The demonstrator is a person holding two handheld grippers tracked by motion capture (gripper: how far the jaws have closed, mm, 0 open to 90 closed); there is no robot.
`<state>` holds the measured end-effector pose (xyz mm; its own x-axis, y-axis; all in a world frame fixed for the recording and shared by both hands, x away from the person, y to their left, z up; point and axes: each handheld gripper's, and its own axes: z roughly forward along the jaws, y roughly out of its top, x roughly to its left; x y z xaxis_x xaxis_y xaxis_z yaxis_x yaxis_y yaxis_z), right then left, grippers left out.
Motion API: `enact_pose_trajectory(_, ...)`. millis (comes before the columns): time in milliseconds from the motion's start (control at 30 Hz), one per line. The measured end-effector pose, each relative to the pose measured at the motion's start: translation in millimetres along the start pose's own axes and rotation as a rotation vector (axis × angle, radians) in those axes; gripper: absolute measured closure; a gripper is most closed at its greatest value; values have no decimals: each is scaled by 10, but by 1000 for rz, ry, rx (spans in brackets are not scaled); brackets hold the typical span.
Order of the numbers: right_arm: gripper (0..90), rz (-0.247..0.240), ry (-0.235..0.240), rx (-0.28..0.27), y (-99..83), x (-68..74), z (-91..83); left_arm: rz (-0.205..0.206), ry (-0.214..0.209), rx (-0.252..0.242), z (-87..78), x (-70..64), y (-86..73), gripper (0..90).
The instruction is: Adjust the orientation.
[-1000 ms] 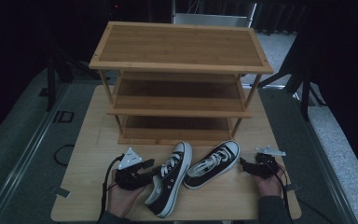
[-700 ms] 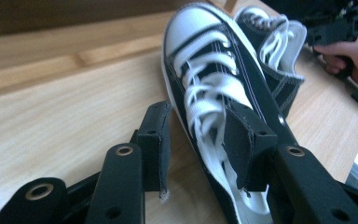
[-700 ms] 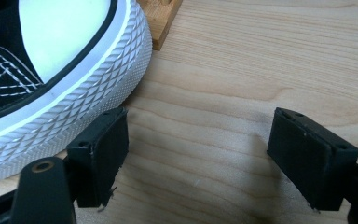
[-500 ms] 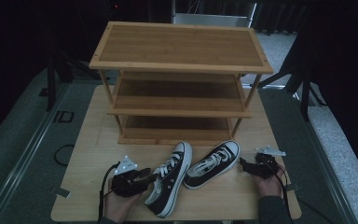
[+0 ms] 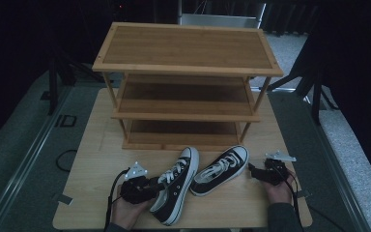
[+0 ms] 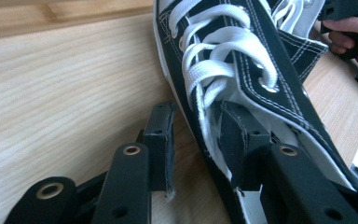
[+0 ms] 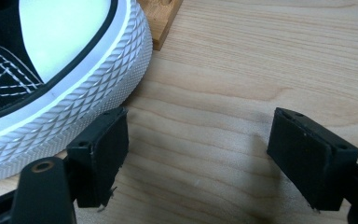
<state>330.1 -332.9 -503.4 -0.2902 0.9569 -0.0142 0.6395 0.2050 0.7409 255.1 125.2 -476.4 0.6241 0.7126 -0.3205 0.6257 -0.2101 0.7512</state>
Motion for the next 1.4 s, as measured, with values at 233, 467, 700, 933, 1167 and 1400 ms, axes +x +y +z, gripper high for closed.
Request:
enact_pose_trajectory(233,202,0,0,0,0,0,0,-27,-55,-7,82,29,9,774)
enact_pose_trajectory(467,201,0,1,0,0,0,0,-60,-87,-22,73,58,-4,868)
enact_pose_trajectory(700,201,-1,2,0,1,0,0,-107,-97,-53,26,90,-9,874)
enact_pose_trajectory(933,200,-4,4,1,2,-1,2,-136,-17,-70,-100,175,-32,873)
enact_pose_trajectory(1167,200,-3,4,1,2,-1,1,-168,21,-98,-237,237,-28,872)
enact_pose_trajectory(1400,200,-4,5,1,2,-2,2,-166,28,-130,-354,258,11,872)
